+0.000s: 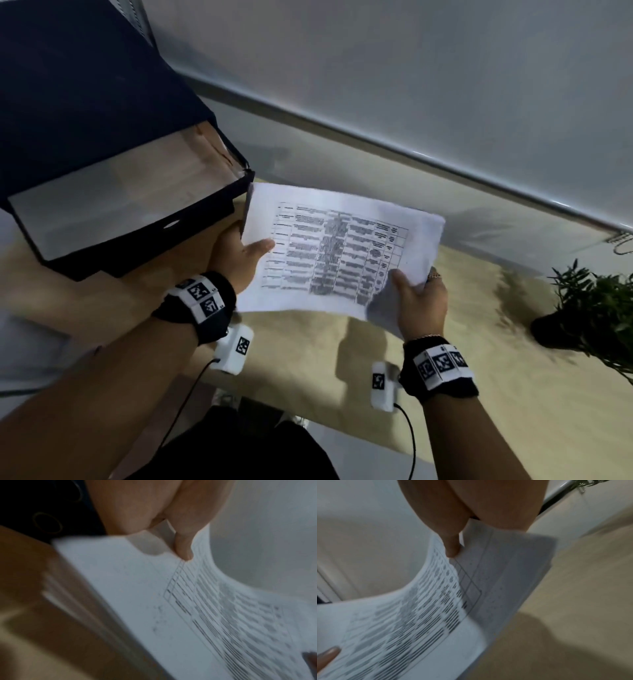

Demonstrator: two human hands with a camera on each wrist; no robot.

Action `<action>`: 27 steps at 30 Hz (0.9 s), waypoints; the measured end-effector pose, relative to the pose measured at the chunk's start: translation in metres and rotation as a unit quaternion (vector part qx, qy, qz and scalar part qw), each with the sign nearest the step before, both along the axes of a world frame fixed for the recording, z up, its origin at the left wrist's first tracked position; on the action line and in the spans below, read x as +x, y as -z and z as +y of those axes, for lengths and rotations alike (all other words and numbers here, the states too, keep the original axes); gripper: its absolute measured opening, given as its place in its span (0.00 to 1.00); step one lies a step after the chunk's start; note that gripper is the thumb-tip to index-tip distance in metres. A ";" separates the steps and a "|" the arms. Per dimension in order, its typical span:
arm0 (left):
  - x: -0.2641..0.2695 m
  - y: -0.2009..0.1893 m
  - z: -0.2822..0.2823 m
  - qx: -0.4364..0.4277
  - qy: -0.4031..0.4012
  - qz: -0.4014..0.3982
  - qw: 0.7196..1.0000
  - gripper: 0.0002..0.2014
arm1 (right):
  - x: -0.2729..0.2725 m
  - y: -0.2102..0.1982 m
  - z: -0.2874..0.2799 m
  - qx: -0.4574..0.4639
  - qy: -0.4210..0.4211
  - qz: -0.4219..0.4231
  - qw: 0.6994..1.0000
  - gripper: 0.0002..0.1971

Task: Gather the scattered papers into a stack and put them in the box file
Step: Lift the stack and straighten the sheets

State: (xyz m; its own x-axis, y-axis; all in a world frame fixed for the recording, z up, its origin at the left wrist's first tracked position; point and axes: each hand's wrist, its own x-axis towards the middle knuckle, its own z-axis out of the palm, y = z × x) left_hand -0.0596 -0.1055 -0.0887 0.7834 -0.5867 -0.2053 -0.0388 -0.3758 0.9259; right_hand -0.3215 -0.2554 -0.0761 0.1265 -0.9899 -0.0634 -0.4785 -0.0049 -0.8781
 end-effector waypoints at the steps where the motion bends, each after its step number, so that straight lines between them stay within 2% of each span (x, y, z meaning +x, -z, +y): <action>1: 0.007 0.010 0.003 0.030 0.012 0.009 0.999 0.18 | -0.002 0.005 -0.002 0.014 -0.016 0.018 1.000 0.18; 4: 0.010 0.044 0.015 0.180 0.052 0.038 0.981 0.36 | -0.004 0.039 0.002 0.147 -0.069 0.085 0.983 0.27; 6: 0.005 0.057 0.020 0.262 0.063 0.040 0.962 0.42 | -0.005 0.059 0.010 0.191 -0.114 0.161 0.962 0.27; 7: 0.004 0.059 0.020 0.286 0.057 0.026 0.956 0.41 | -0.005 0.062 0.012 0.180 -0.123 0.204 0.954 0.26; 9: 0.002 0.060 0.016 0.292 0.030 0.007 0.956 0.33 | -0.002 0.067 0.013 0.165 -0.106 0.234 0.952 0.21; 13: -0.008 0.059 0.012 0.299 0.030 0.008 0.954 0.28 | 0.002 0.074 0.014 0.190 -0.119 0.214 0.951 0.27; 18: -0.001 0.045 0.015 0.250 0.008 0.071 0.966 0.21 | -0.005 0.057 0.003 0.157 -0.079 0.167 0.970 0.13; 20: -0.006 0.023 0.010 0.189 0.012 0.035 0.981 0.15 | -0.002 0.033 0.000 0.093 -0.074 0.117 0.986 0.10; 22: -0.014 -0.002 0.006 0.090 0.001 -0.018 0.996 0.12 | 0.001 0.006 -0.002 0.029 -0.046 0.038 0.998 0.06; 25: -0.022 -0.023 0.004 -0.031 -0.012 -0.090 0.995 0.16 | -0.002 -0.015 -0.002 -0.022 -0.004 -0.107 0.994 0.08; 27: -0.024 -0.017 0.007 -0.021 0.000 -0.113 0.993 0.20 | -0.007 -0.011 0.003 -0.042 0.004 -0.093 0.995 0.12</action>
State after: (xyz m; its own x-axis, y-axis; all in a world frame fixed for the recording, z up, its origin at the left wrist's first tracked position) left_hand -0.0833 -0.0988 -0.0716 0.8063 -0.5915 -0.0004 -0.2471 -0.3374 0.9083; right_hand -0.3285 -0.2525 -0.0649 0.1205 -0.9918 0.0428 -0.3081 -0.0783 -0.9481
